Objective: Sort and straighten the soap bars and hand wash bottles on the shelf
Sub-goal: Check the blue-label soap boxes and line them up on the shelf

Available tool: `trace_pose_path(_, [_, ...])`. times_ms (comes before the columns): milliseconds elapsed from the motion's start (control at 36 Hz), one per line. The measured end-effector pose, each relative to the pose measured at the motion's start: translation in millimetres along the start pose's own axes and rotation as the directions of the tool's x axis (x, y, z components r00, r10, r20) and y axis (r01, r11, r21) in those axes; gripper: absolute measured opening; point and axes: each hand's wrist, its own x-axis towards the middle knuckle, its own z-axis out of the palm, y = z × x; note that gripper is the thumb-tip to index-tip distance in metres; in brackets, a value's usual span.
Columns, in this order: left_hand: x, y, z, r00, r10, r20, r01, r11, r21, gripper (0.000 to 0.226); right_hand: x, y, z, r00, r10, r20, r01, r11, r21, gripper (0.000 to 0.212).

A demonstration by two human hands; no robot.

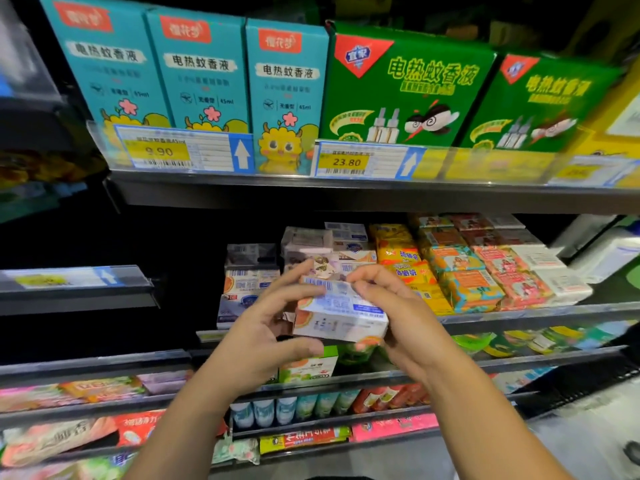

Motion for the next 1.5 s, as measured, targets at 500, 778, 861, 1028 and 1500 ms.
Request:
trace_pose_path(500, [-21,2,5,0.986,-0.154,-0.066,0.115,0.908,-0.404,0.074,1,5,9,0.999,-0.039,0.037,0.041,0.998,-0.057,0.020])
trace_pose_path(778, [-20,6,1,0.958,-0.054,-0.281,0.030,0.996,-0.088,0.048,-11,15,7,0.977,0.032,0.212,-0.008,0.994,-0.113,0.056])
trace_pose_path(861, [-19,11,9,0.948,-0.124,-0.293,0.057,0.972,-0.227,0.039,-13,19,10,0.996,-0.026,0.090,0.043,0.979,-0.198,0.044])
trace_pose_path(1028, [-17,10,16,0.982,-0.099,-0.163,0.054,0.964,-0.260,0.052,-21,17,7,0.985,-0.124,-0.122,0.111,0.988,-0.106,0.031])
trace_pose_path(1500, [-22,25,37,0.935,-0.054,-0.350,-0.020,0.979,-0.204,0.041,-41,3,-14,0.990,-0.136,0.042,0.141,0.911,-0.386,0.044])
